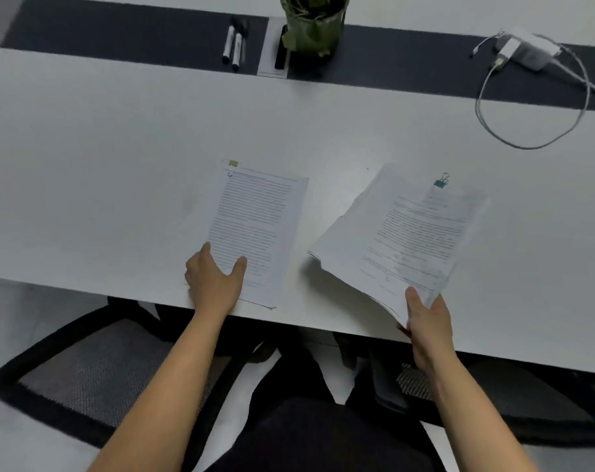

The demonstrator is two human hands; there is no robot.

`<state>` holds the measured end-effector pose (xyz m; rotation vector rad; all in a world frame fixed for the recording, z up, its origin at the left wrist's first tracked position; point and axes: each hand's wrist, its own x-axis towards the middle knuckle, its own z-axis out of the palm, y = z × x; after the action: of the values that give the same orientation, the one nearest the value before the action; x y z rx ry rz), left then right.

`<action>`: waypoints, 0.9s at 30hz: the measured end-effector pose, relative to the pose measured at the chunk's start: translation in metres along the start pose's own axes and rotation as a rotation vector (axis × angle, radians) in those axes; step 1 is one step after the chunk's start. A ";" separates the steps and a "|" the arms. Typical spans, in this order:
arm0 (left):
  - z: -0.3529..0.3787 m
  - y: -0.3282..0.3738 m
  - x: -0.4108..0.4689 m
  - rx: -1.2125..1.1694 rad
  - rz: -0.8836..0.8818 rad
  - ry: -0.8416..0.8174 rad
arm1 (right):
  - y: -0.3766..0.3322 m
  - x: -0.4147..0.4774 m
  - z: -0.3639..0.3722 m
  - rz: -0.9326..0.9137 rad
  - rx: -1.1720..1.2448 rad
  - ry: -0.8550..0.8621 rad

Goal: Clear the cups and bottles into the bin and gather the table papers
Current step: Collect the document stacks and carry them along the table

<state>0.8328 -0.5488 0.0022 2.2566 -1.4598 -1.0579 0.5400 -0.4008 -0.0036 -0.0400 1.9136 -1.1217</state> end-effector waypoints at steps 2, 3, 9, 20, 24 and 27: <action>0.001 -0.028 0.032 0.106 -0.090 0.026 | 0.008 -0.007 0.014 -0.005 -0.014 0.030; 0.003 -0.039 0.043 0.139 -0.130 0.025 | 0.011 -0.010 0.021 -0.011 -0.021 0.045; 0.013 -0.074 0.044 0.272 -0.089 0.083 | 0.018 -0.022 0.042 -0.036 -0.107 0.066; 0.035 -0.115 -0.026 -1.072 -0.780 0.016 | 0.028 -0.033 0.048 -0.071 -0.247 -0.016; 0.036 -0.111 -0.045 -1.173 -0.683 -0.096 | 0.027 -0.042 0.032 -0.123 -0.269 -0.049; 0.025 -0.090 -0.063 -1.086 -0.550 0.026 | 0.021 -0.047 0.015 -0.176 -0.337 -0.068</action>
<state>0.8625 -0.4477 -0.0385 1.7753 -0.0613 -1.4517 0.5869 -0.3790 0.0103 -0.4340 2.0474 -0.8854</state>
